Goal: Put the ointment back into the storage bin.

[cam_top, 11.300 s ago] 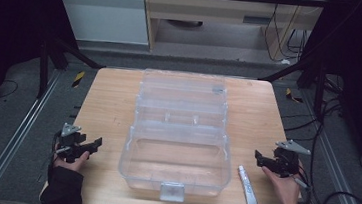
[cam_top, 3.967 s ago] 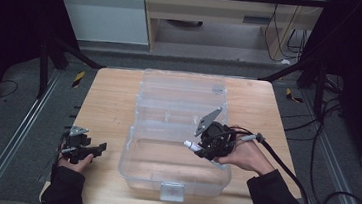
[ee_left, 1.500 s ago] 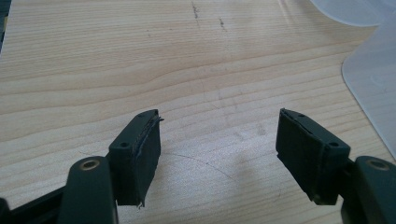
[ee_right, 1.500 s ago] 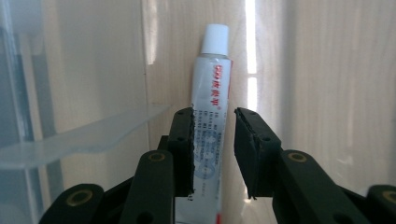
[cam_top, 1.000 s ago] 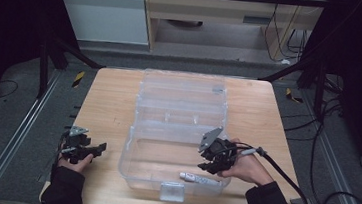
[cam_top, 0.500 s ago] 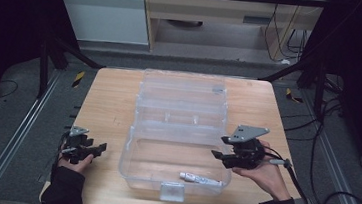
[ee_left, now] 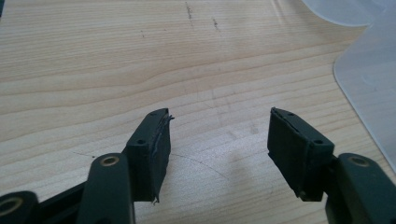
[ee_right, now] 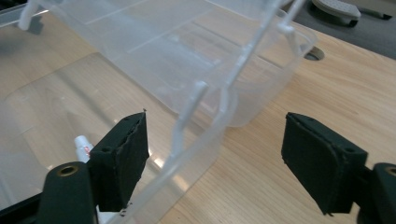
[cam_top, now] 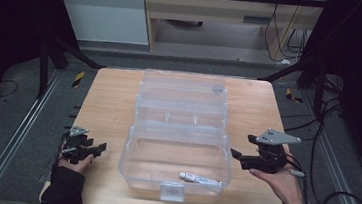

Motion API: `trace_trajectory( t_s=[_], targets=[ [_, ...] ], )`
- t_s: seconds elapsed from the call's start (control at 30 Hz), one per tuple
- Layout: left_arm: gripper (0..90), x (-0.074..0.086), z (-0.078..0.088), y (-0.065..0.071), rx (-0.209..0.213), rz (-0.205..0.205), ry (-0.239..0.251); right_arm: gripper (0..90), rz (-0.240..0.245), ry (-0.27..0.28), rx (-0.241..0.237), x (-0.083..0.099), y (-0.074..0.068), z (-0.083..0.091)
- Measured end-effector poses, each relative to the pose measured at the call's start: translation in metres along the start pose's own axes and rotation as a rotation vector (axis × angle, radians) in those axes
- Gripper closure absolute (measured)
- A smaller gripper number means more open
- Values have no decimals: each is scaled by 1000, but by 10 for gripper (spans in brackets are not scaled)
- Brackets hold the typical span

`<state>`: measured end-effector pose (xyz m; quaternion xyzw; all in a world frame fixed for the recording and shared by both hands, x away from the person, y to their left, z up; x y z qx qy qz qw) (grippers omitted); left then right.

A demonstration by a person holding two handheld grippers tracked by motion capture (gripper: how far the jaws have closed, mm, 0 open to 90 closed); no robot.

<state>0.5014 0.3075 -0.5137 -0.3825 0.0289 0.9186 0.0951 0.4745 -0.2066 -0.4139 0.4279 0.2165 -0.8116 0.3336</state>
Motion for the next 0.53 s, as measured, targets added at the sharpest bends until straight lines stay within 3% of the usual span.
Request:
trace_trajectory(
  t_s=[0.23,0.53],
  targets=[
    [327,0,-1,0,-11,-6,10,174,-89,29,96,22,30,-1],
    [267,-1,-2,-3,-28,-4,21,167,-161,0,178,50,53,-5]
  ],
)
Point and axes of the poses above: each handheld gripper's, and its own axes: z roughly backward along the jaws, x roughly out of its underside, y roughly to its right, the point moved 5 cm from there along -z, roughly forward along the jaws, and after that the axes turned 8 degrees about -x, right-handed, at the moved point
